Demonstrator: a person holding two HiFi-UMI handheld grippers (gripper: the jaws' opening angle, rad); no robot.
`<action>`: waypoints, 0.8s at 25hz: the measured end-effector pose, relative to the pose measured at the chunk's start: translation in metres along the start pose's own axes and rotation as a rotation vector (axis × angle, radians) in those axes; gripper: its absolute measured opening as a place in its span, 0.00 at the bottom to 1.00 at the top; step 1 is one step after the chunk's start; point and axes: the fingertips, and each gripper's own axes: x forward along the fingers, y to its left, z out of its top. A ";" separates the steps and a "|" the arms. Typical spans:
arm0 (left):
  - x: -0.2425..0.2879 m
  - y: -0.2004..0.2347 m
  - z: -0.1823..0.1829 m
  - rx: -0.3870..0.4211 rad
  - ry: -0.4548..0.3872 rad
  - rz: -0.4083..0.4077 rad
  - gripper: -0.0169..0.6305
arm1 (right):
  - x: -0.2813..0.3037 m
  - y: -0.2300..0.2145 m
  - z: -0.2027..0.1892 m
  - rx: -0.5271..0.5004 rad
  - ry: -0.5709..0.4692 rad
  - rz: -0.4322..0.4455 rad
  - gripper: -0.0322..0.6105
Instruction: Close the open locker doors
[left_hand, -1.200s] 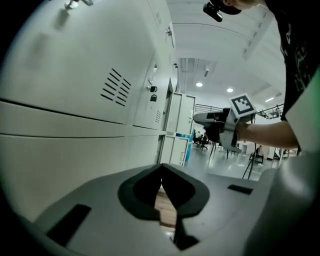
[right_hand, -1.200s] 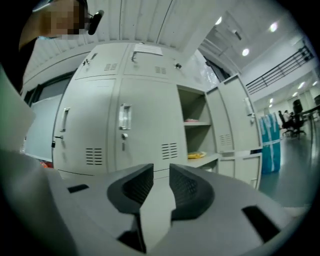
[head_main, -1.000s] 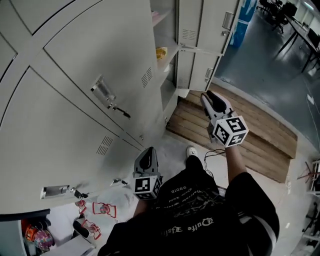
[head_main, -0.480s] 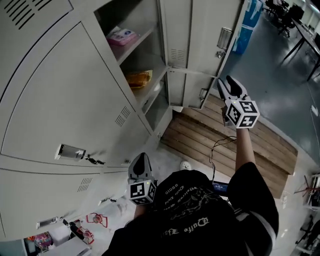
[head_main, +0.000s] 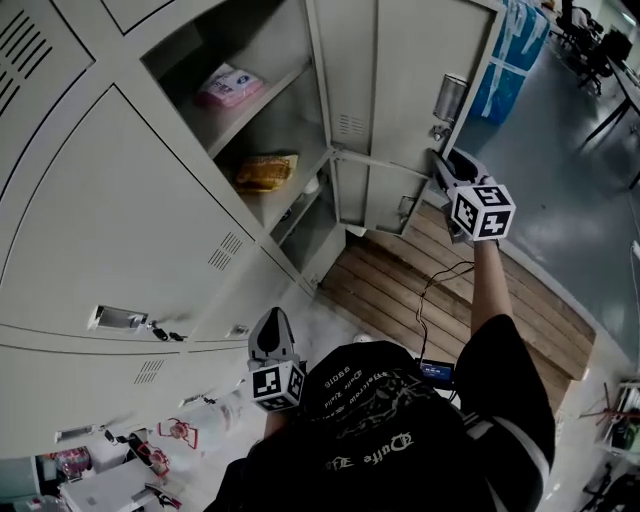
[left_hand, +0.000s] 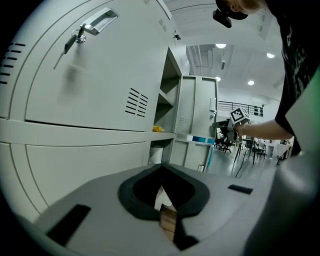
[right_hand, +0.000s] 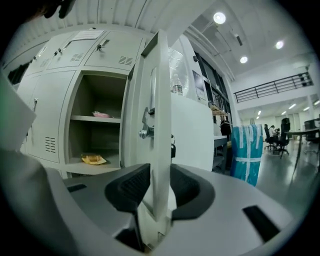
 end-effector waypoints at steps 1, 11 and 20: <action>0.001 -0.003 0.001 0.002 0.000 0.002 0.04 | 0.000 0.000 -0.001 -0.016 0.000 -0.006 0.22; 0.003 -0.023 -0.012 0.007 0.029 -0.020 0.04 | -0.022 0.026 -0.003 -0.044 -0.008 0.107 0.21; 0.007 -0.036 -0.018 0.025 0.048 -0.042 0.04 | -0.058 0.103 -0.007 -0.110 -0.039 0.305 0.20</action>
